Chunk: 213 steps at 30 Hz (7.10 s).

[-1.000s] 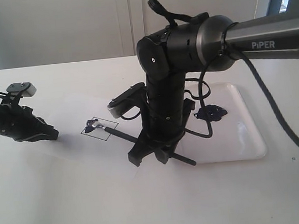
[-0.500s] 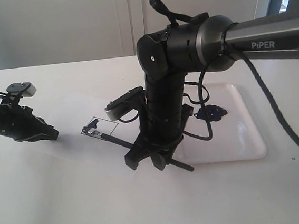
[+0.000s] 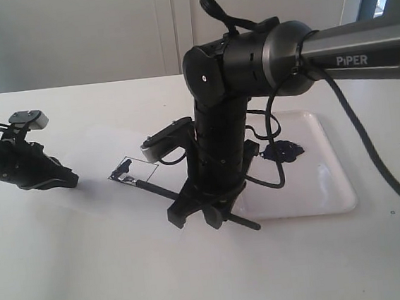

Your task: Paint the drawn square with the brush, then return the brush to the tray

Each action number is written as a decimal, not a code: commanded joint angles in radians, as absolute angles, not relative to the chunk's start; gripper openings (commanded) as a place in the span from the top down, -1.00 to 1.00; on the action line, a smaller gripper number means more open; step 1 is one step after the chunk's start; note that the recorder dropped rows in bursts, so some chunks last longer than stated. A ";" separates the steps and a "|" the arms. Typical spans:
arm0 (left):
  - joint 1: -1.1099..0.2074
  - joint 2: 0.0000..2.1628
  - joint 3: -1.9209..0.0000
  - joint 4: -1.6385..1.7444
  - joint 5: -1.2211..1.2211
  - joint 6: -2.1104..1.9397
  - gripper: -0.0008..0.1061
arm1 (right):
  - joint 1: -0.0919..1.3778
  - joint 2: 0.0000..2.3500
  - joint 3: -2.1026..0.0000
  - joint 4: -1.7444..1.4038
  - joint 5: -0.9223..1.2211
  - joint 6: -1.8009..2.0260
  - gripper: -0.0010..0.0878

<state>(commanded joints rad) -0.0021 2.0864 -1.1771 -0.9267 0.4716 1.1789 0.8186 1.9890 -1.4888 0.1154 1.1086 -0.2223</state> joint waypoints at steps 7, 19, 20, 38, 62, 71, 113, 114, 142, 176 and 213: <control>-0.002 2.086 -1.177 -0.927 0.472 1.179 0.99 | 0.819 2.004 -1.489 0.111 1.100 -0.215 0.98; -0.002 2.086 -1.177 -0.927 0.470 1.179 0.99 | 0.819 2.004 -1.489 0.052 1.129 -0.178 0.98; -0.002 2.086 -1.177 -0.927 0.470 1.179 0.99 | 0.819 2.004 -1.489 0.052 1.133 -0.178 0.98; -0.002 2.086 -1.177 -0.927 0.457 1.156 0.99 | 0.819 2.002 -1.489 0.052 1.171 -0.176 0.98; -0.002 2.086 -1.177 -0.927 0.438 1.150 0.99 | 0.819 1.973 -1.487 0.048 1.221 -0.156 0.98; -0.002 2.086 -1.177 -0.905 0.413 1.113 0.99 | 0.819 1.952 -1.487 0.036 1.221 -0.154 0.98; -0.002 1.991 -1.177 -0.888 0.434 1.094 0.99 | 0.819 1.989 -1.487 0.000 1.192 -0.108 0.98; -0.002 1.975 -1.177 -0.890 0.448 1.094 0.99 | 0.819 1.989 -1.487 0.000 1.190 -0.108 0.98; -0.073 1.969 -1.177 -0.889 0.725 0.982 0.99 | 0.819 1.989 -1.487 0.032 1.171 -0.110 0.98; -0.077 2.066 -1.177 -0.855 0.571 0.908 0.99 | 0.819 1.967 -1.487 0.107 1.221 -0.154 0.98; -0.077 2.066 -1.177 -0.847 0.565 0.908 0.99 | 0.819 1.922 -1.439 0.086 1.221 -0.125 0.98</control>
